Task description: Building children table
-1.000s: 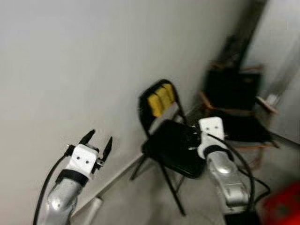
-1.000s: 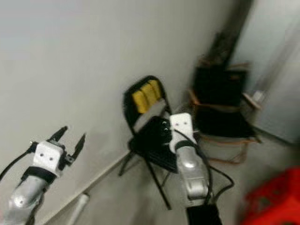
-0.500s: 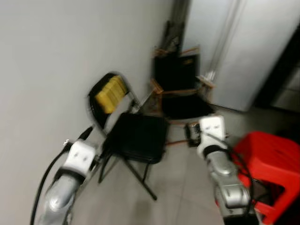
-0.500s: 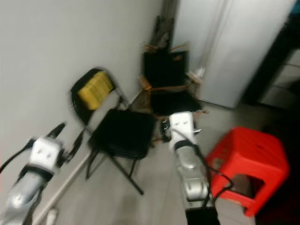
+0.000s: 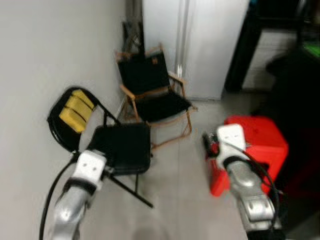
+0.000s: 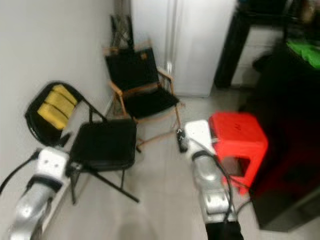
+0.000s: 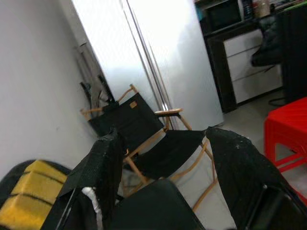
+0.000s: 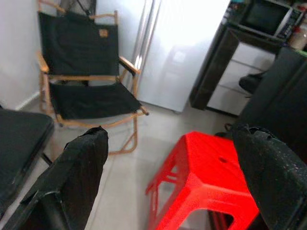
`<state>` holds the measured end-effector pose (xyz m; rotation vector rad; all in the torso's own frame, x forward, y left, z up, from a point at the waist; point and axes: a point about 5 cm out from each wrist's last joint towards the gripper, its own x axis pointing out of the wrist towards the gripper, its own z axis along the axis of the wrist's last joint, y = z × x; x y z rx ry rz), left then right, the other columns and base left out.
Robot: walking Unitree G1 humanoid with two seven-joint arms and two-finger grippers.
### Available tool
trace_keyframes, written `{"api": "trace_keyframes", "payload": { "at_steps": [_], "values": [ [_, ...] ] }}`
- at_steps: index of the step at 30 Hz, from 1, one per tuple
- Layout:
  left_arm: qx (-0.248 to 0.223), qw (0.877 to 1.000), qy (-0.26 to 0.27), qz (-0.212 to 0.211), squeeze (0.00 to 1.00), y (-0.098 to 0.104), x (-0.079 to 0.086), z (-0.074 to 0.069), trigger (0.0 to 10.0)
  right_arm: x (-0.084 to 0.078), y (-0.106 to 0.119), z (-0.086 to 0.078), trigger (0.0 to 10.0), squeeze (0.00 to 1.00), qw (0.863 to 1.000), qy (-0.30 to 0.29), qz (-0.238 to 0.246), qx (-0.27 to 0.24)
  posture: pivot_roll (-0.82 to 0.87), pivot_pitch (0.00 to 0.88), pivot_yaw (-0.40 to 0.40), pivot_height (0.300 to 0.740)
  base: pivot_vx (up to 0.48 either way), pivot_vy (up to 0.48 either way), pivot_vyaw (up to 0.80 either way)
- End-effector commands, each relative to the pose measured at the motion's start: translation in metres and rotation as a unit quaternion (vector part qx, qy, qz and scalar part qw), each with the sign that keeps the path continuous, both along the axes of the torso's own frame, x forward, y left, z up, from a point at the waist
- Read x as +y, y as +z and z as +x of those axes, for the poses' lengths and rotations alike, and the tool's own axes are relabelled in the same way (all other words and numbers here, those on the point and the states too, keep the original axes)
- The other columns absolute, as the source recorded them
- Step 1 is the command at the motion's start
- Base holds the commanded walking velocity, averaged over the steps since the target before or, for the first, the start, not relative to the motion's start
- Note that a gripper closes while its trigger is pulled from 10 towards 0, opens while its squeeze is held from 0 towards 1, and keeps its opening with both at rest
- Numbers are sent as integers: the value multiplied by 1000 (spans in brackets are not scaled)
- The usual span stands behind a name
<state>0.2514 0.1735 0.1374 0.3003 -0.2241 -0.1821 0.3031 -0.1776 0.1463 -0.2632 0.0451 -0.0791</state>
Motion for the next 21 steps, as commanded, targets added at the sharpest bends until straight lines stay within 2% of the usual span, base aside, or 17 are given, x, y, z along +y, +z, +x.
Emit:
{"api": "trace_keyframes", "payload": {
  "at_steps": [1,17,21],
  "values": [
    [12,1000,8,-2,0,-3,6,-1,10000,11,4,1,10000,0,1000,19,2,-10,-84,0,-30,740,0,296,0],
    [9,1000,11,-6,0,-2,7,-3,10000,16,5,3,10000,0,999,30,3,-14,-77,0,-32,740,0,480,0],
    [5,1000,10,-1,0,-1,7,-4,10000,16,5,3,10000,0,999,32,2,-15,-75,0,-35,740,0,0,0]
  ]
}}
